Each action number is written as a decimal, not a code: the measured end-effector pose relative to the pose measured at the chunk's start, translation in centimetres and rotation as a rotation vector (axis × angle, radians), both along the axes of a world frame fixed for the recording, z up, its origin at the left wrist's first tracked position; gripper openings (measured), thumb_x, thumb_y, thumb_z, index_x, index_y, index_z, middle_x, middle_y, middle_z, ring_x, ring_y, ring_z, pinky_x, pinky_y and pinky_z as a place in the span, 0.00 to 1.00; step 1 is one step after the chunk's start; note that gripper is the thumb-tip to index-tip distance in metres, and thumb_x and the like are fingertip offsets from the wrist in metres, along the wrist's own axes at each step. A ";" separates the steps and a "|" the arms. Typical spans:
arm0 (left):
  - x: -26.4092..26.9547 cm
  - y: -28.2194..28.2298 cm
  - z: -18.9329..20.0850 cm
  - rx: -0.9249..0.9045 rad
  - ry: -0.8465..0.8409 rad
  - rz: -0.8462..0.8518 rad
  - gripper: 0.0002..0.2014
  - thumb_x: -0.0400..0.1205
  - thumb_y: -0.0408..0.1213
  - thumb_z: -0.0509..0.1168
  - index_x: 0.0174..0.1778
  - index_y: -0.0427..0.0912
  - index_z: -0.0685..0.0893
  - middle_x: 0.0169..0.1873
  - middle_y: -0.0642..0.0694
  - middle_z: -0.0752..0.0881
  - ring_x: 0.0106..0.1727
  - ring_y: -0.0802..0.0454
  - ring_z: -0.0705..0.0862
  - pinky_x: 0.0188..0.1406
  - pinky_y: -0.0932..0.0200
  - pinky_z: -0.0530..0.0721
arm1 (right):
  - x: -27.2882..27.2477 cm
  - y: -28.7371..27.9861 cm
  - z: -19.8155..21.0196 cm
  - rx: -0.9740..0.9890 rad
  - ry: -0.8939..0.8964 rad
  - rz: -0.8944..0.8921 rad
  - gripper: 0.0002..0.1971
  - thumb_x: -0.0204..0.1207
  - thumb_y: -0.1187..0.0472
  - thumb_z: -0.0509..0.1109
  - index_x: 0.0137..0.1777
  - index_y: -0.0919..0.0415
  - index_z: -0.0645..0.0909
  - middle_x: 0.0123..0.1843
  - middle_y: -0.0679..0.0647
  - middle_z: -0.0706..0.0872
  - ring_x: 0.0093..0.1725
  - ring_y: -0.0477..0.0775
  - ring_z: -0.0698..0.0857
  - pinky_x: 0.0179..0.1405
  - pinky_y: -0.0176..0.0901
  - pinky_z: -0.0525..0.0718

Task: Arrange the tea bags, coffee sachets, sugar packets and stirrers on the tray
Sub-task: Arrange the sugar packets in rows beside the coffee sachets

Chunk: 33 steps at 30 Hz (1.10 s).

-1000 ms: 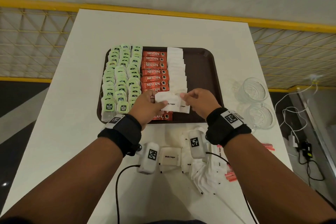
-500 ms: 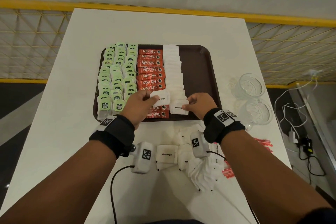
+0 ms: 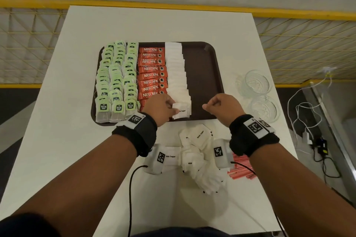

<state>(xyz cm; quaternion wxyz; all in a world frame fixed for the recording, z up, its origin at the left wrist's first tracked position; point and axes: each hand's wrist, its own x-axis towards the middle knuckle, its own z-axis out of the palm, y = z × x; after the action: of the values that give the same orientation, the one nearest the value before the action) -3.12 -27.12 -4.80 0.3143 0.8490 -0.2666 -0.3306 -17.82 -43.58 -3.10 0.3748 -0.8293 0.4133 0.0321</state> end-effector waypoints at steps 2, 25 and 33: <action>-0.2 -0.1 0.3 0.062 -0.129 -0.055 0.13 0.79 0.42 0.73 0.56 0.40 0.85 0.41 0.47 0.86 0.47 0.47 0.86 0.50 0.53 0.85 | -1.3 0.5 0.8 0.019 -0.012 0.041 0.10 0.76 0.52 0.74 0.44 0.59 0.82 0.38 0.49 0.84 0.40 0.46 0.82 0.35 0.34 0.75; -8.2 9.6 0.1 0.304 -0.318 -0.462 0.27 0.81 0.49 0.69 0.75 0.46 0.74 0.67 0.46 0.73 0.66 0.44 0.72 0.67 0.46 0.77 | -10.8 7.8 1.2 -0.178 0.347 0.795 0.35 0.71 0.54 0.79 0.77 0.45 0.69 0.71 0.49 0.73 0.69 0.54 0.75 0.65 0.46 0.76; -8.9 9.3 0.0 0.340 -0.299 -0.412 0.24 0.79 0.46 0.73 0.68 0.43 0.76 0.60 0.44 0.78 0.59 0.43 0.80 0.59 0.51 0.79 | -11.1 5.4 2.1 -0.234 0.355 0.770 0.35 0.70 0.75 0.65 0.77 0.48 0.72 0.72 0.49 0.74 0.68 0.55 0.75 0.66 0.43 0.75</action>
<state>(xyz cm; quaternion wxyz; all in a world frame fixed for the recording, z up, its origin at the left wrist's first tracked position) -12.01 -17.85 -4.81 0.0512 0.8569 -0.4172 -0.2984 -28.94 -38.13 -0.97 0.1621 -0.9413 0.1328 0.2645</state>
